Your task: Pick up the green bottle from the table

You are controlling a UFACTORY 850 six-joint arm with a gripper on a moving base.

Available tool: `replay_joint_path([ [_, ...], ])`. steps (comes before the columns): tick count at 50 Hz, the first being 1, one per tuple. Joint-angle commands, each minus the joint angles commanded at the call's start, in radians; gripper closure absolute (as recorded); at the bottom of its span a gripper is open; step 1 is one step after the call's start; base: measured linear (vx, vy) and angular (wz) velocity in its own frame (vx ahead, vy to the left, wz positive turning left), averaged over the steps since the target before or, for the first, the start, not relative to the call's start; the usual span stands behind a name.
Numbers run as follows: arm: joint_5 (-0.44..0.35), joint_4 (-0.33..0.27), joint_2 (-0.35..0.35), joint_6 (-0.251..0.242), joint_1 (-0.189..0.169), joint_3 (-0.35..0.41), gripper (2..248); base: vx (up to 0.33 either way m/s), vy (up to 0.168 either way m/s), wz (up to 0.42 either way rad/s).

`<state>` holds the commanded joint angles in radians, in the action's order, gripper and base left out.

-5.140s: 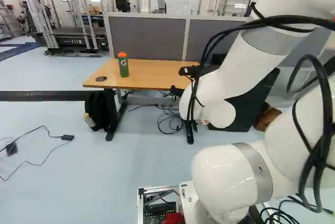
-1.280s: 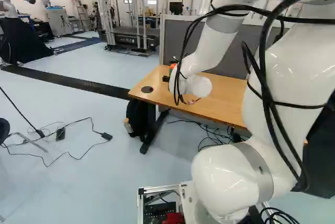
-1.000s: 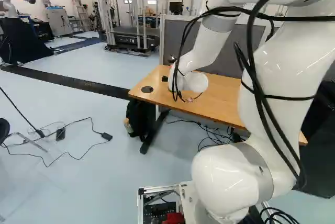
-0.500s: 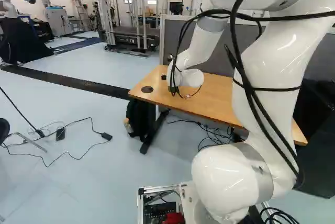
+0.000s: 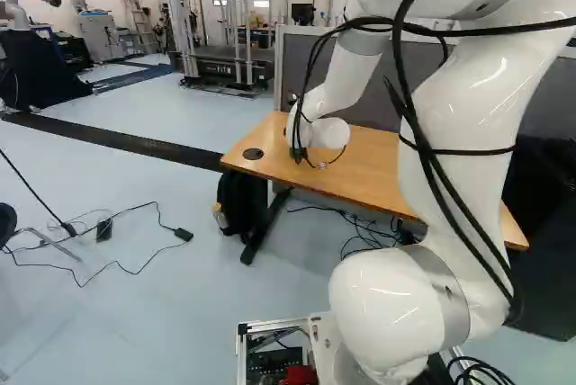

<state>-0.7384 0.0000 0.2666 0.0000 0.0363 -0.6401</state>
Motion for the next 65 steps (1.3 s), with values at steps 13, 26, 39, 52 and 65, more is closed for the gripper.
replay_joint_path([
  [13, 0.000, 0.000, 0.000, 0.000, 0.000, 0.000, 243, 0.000, 0.000, 0.000],
  [26, 0.000, 0.000, -0.025, 0.000, 0.000, 0.005, 244, 0.000, 0.000, 0.000],
  [39, 0.000, 0.000, -0.059, 0.000, 0.000, 0.010, 244, 0.000, 0.000, 0.000],
  [52, 0.000, 0.000, -0.092, 0.000, 0.000, 0.015, 244, 0.000, 0.000, 0.000],
  [65, 0.000, 0.000, -0.130, 0.000, 0.000, 0.024, 244, 0.000, 0.000, 0.000],
])
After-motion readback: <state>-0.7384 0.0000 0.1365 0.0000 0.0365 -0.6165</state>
